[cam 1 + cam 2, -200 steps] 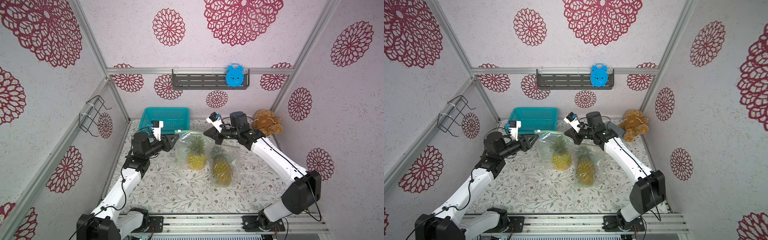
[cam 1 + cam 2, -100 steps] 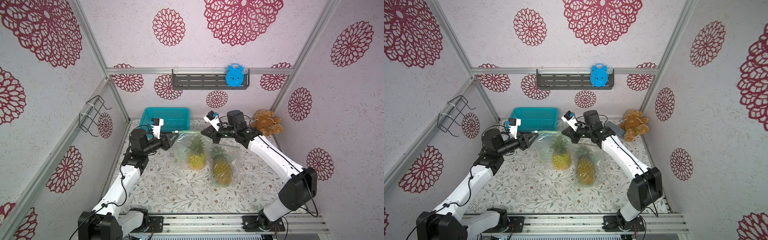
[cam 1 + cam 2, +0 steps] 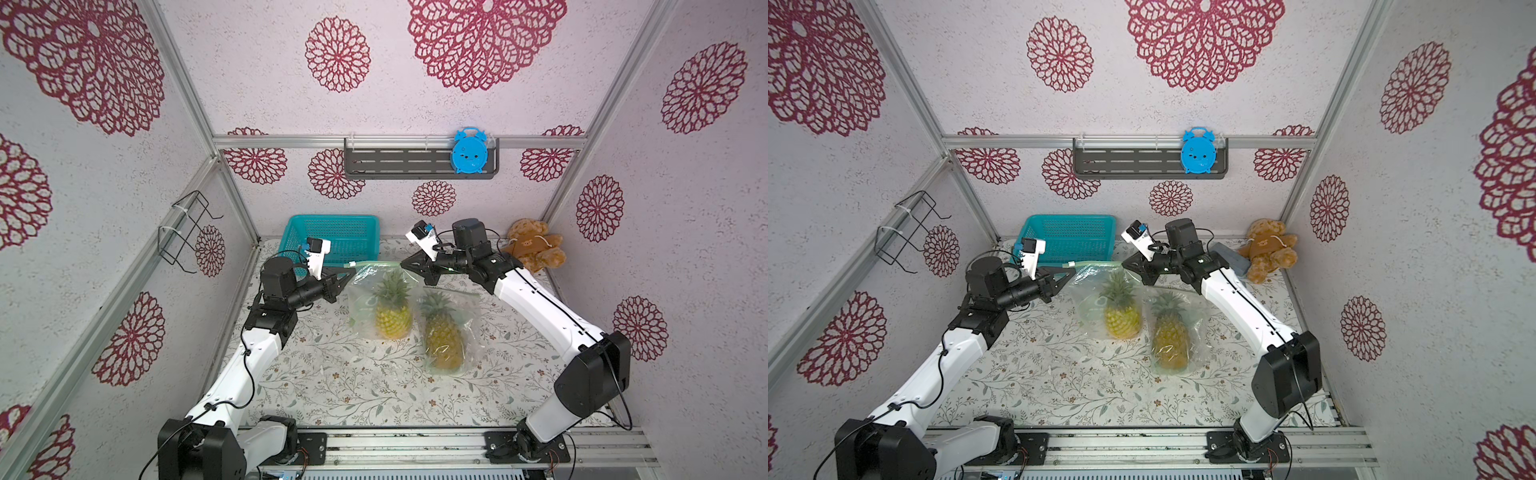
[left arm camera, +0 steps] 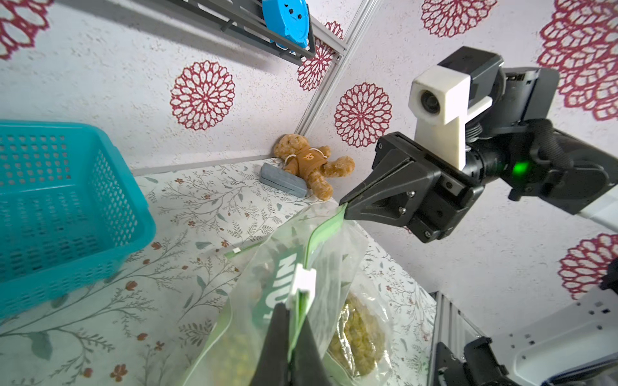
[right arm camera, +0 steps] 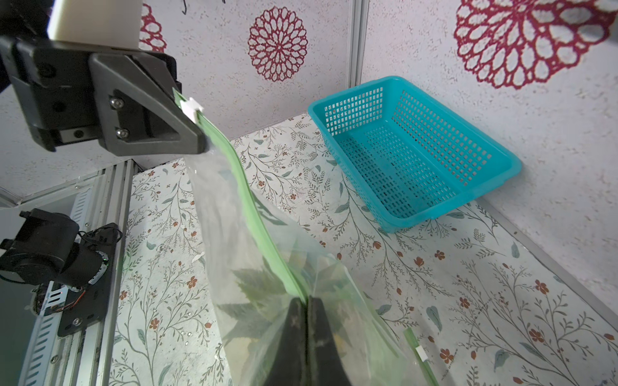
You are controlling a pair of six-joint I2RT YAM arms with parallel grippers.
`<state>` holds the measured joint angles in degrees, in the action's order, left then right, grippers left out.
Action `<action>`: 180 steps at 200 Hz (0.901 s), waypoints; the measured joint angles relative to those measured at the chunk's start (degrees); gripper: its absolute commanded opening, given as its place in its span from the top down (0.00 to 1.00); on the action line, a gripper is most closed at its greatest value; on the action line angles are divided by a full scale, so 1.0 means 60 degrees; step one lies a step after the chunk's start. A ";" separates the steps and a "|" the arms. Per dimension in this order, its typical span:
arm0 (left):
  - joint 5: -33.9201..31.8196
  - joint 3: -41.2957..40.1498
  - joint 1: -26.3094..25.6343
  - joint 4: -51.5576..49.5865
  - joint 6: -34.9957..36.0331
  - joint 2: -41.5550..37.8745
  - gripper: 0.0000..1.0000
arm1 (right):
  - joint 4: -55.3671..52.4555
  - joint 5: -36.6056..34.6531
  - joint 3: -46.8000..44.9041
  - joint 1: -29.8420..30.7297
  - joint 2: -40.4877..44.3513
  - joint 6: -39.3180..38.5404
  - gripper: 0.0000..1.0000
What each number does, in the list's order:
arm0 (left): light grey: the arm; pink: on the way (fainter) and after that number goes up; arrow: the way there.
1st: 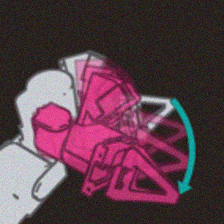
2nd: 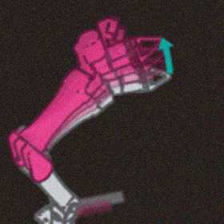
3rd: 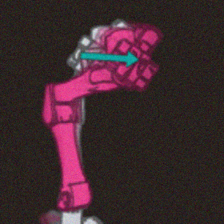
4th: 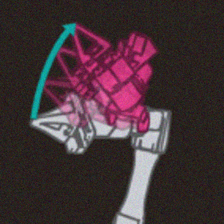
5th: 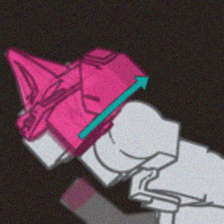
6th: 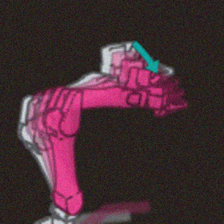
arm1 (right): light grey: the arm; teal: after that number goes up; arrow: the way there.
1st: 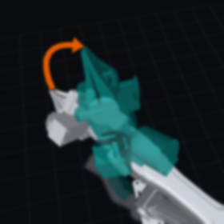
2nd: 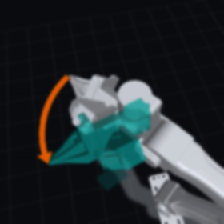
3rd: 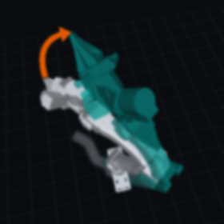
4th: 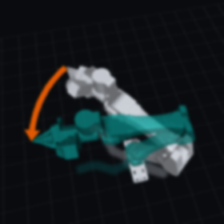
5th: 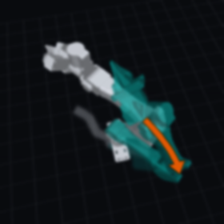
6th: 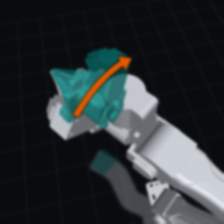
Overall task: Open the zip-top bag and take out the pineapple
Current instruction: Unzip the zipper on the zipper food storage bag.
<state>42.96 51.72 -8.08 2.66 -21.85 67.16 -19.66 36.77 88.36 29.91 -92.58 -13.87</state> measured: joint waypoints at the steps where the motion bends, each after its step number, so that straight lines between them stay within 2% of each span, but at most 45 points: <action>1: 0.0004 0.0000 0.0000 -0.0007 0.0000 0.0004 1.00 | 0.0000 0.0007 0.0004 0.0000 0.0000 0.0000 0.92; 26: 0.0036 0.0127 0.0000 -0.0211 0.0062 0.0036 1.00 | 0.0040 0.0175 0.0033 0.0047 -0.0007 0.0051 0.81; 47: 0.0069 0.0200 0.0000 -0.0310 0.0106 0.0095 1.00 | 0.0117 0.0401 0.0382 0.0186 -0.0138 0.0080 0.68; 83: 0.0229 0.0288 0.0000 -0.0430 0.0146 0.0138 1.00 | 0.0280 0.0692 0.1260 0.0627 -0.0594 -0.0055 0.56; 110: 0.0277 0.0299 0.0000 -0.0503 0.0204 0.0138 1.00 | 0.0186 0.0973 0.2095 0.0947 -0.1228 -0.0248 0.51; 180: 0.0525 0.0433 0.0000 -0.0739 0.0466 0.0138 1.00 | -0.1140 0.1712 0.4736 0.1515 -0.3304 -0.0590 0.50</action>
<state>46.11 54.33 -8.08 -1.78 -19.05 67.99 -26.50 47.05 116.77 39.00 -112.40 -17.41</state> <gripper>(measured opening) 0.043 0.493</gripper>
